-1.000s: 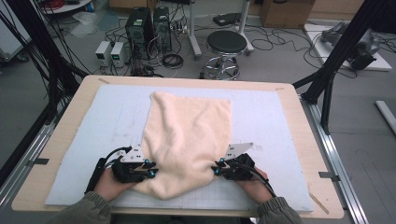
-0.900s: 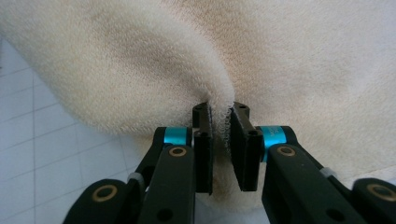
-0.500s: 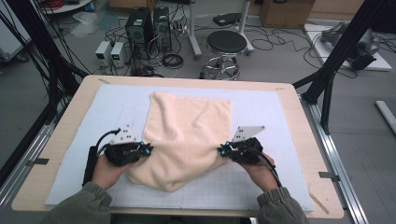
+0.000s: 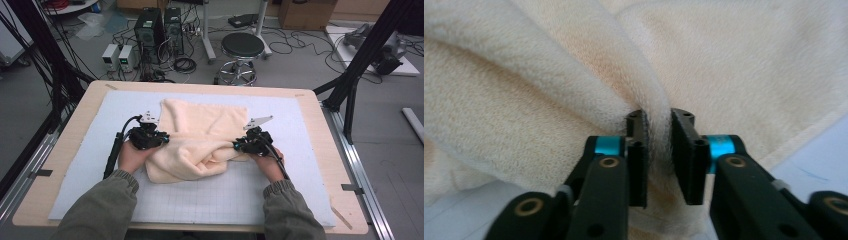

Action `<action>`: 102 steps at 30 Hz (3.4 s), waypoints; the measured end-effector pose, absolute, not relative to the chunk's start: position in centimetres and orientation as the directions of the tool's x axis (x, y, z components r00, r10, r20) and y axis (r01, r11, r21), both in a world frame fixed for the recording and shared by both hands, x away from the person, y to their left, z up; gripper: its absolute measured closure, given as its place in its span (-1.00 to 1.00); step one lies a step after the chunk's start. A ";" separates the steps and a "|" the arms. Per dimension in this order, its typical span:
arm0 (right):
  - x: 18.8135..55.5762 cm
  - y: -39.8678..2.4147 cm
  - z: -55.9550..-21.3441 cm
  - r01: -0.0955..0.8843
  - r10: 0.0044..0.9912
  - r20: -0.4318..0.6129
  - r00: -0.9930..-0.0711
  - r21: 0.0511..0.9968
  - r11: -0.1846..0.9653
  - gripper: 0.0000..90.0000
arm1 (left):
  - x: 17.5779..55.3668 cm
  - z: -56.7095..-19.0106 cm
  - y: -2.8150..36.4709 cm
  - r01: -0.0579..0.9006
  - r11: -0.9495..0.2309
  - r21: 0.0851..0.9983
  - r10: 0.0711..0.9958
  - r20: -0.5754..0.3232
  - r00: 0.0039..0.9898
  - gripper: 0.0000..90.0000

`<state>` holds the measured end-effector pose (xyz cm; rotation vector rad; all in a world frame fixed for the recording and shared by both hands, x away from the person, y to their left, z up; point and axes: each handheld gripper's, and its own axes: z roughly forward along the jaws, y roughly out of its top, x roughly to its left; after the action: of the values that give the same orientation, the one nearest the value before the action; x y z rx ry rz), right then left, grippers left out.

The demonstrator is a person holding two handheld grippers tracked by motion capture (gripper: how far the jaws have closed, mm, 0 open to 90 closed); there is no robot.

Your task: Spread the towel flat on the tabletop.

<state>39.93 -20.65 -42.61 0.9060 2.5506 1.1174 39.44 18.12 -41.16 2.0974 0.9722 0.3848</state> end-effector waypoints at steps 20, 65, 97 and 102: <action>31.5 -18.5 -39.4 0.232 0.435 -0.038 -0.900 0.801 0.551 0.37 | 28.5 -40.4 19.1 0.355 -0.467 0.810 0.595 -0.010 0.804 0.12; 34.4 -21.3 -36.2 0.292 0.506 -0.074 -0.860 0.740 0.606 0.88 | 34.3 -36.4 19.6 0.385 -0.492 0.781 0.673 0.061 0.737 0.83; 32.3 -21.7 -39.0 0.271 0.492 -0.024 -0.870 0.810 0.520 0.21 | 29.0 -41.1 17.2 0.335 -0.515 0.789 0.545 0.000 0.838 -0.02; 31.8 -22.0 -41.0 0.297 0.489 0.011 -0.872 0.807 0.511 0.19 | 29.3 -43.3 15.2 0.339 -0.600 0.725 0.515 0.025 0.857 0.04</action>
<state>31.76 -22.03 -40.96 0.6697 2.5347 1.2899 29.34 15.25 -43.25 2.2673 0.6153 0.2977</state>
